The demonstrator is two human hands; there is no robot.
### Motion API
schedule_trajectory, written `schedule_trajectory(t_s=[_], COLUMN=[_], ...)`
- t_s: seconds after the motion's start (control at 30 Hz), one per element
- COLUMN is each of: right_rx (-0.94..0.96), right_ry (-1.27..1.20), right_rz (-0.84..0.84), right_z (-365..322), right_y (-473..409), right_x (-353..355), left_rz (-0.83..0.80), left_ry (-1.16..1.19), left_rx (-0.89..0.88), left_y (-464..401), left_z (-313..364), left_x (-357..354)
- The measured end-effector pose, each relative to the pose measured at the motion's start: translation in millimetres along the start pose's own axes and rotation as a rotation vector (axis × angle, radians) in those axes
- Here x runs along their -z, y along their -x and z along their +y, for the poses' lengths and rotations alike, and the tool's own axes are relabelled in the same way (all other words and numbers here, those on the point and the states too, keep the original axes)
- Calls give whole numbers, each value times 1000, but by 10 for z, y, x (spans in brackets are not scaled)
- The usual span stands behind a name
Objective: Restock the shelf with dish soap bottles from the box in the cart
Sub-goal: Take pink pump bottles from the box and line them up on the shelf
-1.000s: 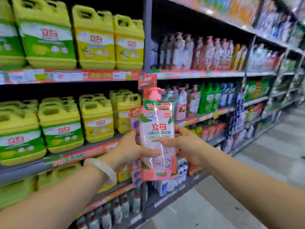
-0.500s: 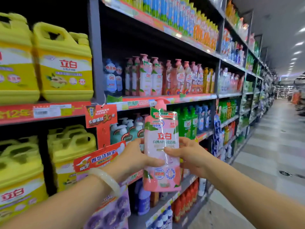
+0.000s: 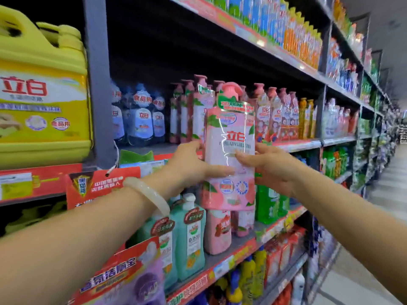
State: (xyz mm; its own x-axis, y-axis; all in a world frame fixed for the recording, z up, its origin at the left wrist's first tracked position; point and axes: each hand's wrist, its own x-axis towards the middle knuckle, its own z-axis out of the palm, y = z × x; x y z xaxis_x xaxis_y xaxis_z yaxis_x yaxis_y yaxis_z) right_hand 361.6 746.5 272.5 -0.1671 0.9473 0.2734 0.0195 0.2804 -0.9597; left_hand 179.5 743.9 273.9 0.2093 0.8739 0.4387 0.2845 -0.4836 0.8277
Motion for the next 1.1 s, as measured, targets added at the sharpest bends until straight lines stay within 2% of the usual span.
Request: schedule_trajectory(t_s=[0.27, 0.5, 0.73, 1.1], right_rx=[160, 232, 237, 250], right_ry=[-4, -12, -31, -26], right_rz=[-117, -194, -231, -170], right_z=[-387, -426, -317, -193], right_y=[-942, -1427, -1665, -2011], right_x=[281, 536, 919, 1563], left_rz=[175, 302, 326, 286], left_ry=[-50, -99, -124, -102], left_rx=[-40, -36, -30, -57], left_y=[-694, -1121, -1395, -1929], left_z=[297, 332, 296, 289], left_x=[58, -114, -458, -1001])
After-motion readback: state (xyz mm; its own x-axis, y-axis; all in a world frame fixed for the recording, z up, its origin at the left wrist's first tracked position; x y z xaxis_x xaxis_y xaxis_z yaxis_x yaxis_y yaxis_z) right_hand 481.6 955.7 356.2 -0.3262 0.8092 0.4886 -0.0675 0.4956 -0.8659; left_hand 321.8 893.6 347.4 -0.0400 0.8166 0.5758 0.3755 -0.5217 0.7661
